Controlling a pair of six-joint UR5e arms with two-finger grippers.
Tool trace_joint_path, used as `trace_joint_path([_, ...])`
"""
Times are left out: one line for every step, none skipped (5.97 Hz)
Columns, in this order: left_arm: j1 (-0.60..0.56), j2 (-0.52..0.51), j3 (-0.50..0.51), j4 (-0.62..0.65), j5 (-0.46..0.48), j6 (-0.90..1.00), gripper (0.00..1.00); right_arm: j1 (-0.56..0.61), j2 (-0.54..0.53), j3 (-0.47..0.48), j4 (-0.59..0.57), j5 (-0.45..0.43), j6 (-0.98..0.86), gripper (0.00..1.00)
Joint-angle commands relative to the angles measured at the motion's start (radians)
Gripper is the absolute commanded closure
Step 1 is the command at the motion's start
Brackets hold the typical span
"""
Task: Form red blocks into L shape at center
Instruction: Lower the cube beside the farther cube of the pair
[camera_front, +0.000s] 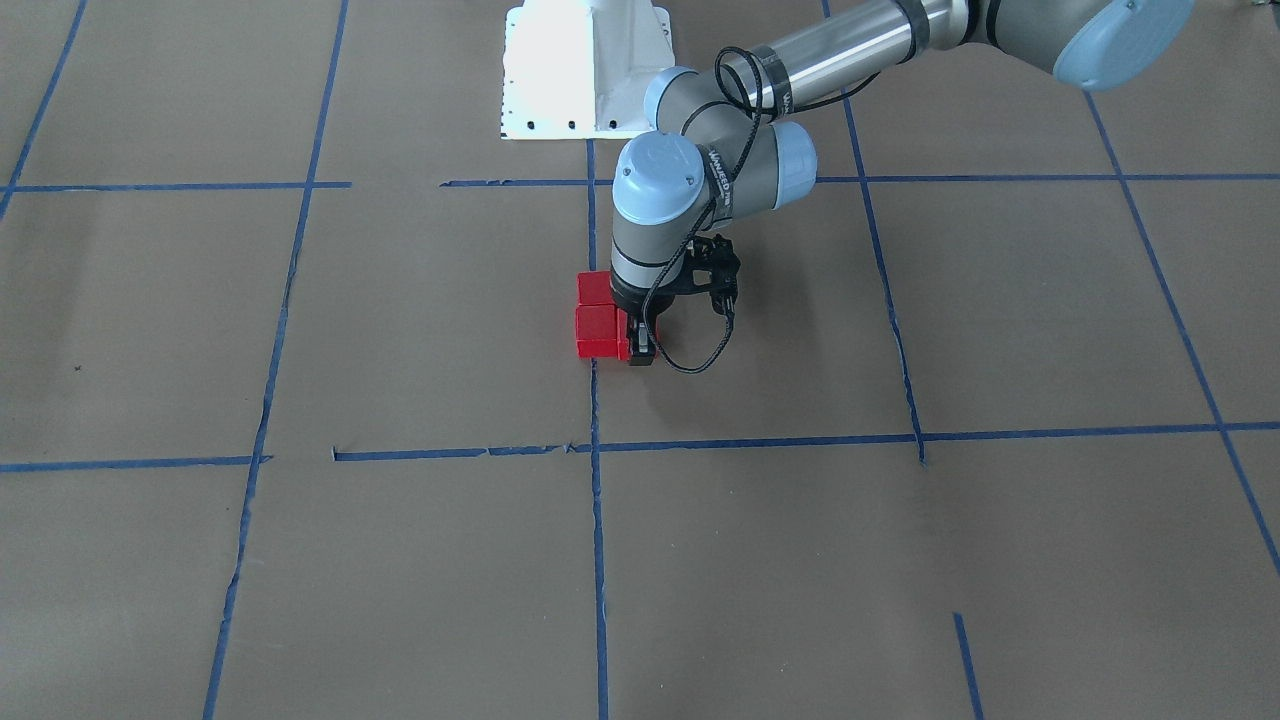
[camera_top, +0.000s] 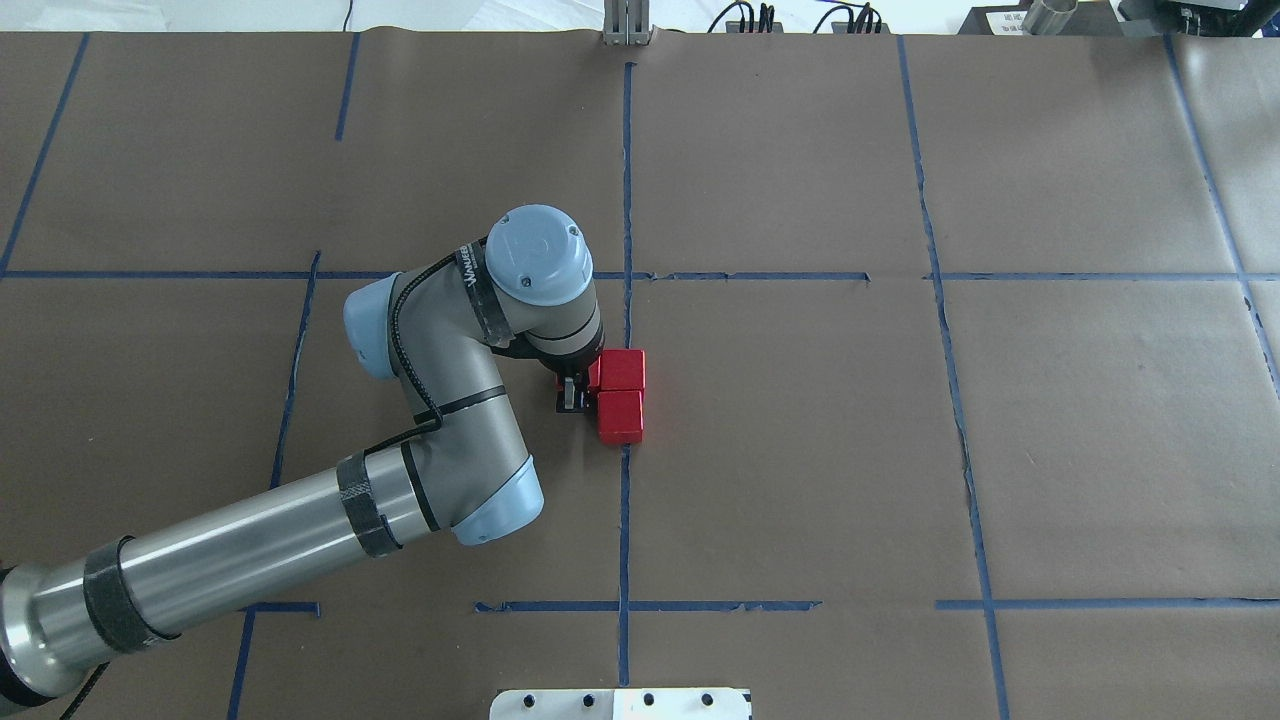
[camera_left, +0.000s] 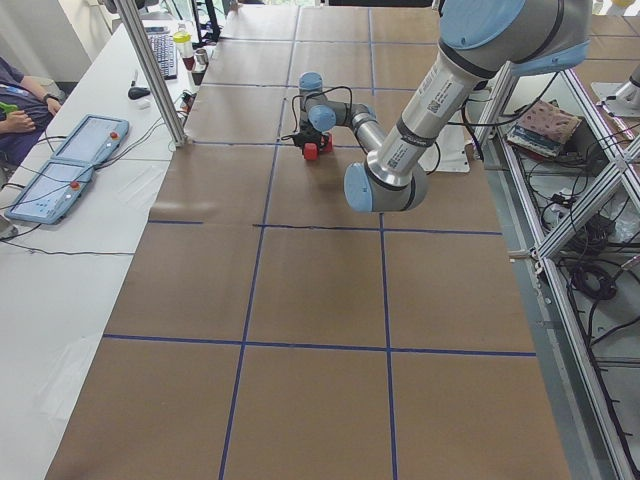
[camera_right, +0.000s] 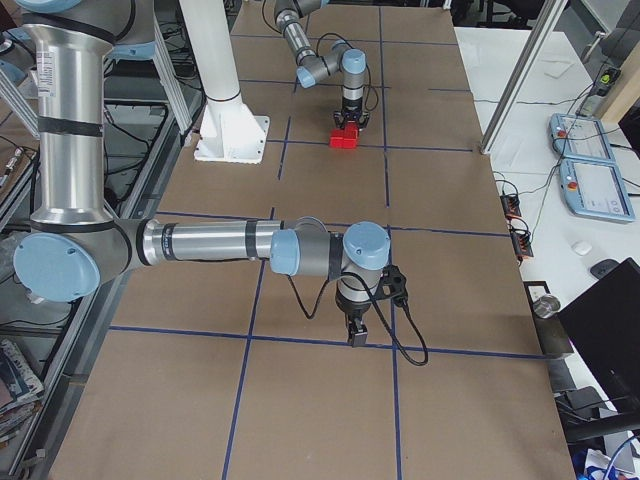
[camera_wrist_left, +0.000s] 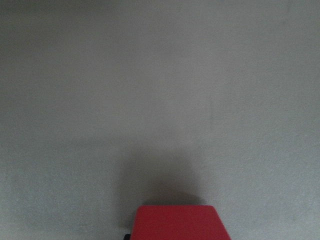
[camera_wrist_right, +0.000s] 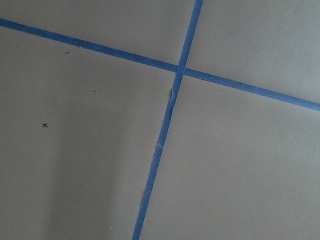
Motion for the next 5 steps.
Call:
trace_joint_path([0.0, 0.001, 0.0, 0.001, 0.0, 0.006, 0.53, 0.0, 0.0, 0.0, 0.0, 0.0, 0.0, 0.0])
trace_joint_path([0.0, -0.001, -0.001, 0.007, -0.005, 0.037, 0.01, 0.0, 0.002, 0.0, 0.0, 0.0, 0.0, 0.0])
trace_joint_path([-0.004, 0.001, -0.01, 0.018, -0.009, 0.073, 0.0, 0.0, 0.002, 0.0, 0.0, 0.0, 0.0, 0.0])
trace_joint_path([-0.027, 0.004, -0.057, 0.059, -0.081, 0.135, 0.0, 0.0, 0.005, 0.0, 0.0, 0.0, 0.0, 0.0])
trace_joint_path([-0.059, 0.013, -0.169, 0.176, -0.133, 0.222, 0.0, 0.0, 0.006, 0.0, 0.0, -0.002, 0.002, 0.0])
